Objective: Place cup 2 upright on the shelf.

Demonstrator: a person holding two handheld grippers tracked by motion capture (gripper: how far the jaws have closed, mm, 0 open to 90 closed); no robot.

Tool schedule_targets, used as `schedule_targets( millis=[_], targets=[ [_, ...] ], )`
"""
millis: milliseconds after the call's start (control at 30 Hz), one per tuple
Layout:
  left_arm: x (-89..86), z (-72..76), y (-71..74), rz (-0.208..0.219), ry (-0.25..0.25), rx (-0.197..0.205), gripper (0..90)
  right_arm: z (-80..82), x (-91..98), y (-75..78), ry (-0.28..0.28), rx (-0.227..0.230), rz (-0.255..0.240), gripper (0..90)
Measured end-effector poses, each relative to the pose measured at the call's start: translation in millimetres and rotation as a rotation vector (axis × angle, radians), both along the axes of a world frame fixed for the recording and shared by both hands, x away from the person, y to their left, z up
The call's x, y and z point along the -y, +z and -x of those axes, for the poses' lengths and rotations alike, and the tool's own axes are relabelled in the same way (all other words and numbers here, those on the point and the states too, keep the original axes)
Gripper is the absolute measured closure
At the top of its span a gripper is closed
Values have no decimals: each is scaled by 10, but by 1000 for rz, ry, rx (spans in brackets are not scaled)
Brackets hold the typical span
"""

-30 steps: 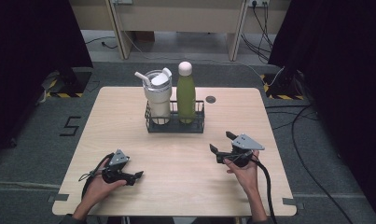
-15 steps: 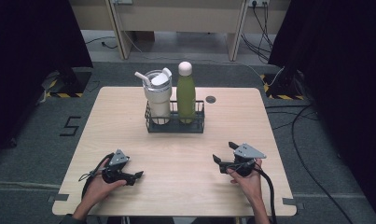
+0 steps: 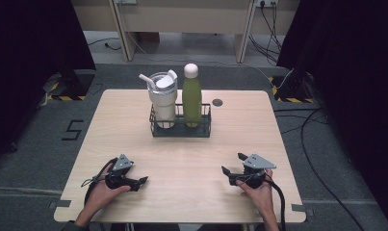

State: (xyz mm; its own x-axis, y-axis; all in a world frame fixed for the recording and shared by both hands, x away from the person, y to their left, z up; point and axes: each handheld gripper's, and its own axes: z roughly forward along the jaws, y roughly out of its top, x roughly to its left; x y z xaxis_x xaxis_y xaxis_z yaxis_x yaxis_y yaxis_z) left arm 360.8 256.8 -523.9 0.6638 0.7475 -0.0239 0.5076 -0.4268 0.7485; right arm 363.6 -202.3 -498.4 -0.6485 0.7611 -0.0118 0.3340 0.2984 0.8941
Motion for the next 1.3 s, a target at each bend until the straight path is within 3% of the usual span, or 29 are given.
schedule_targets(
  millis=[333, 667, 1067, 1300],
  targets=[
    [0, 0, 0, 0, 0, 0, 115, 116, 49, -51, 0, -34, 25, 162],
    [-1, -1, 0, -1, -1, 1, 115, 184, 53, -83, 17, -70, 99, 159],
    [-1, -1, 0, -1, -1, 0, 114, 230, 136, -145, -14, -135, 123, 163],
    [0, -1, 0, 0, 0, 0, 114, 232, 138, -171, 0, -200, 202, 162]
  ],
)
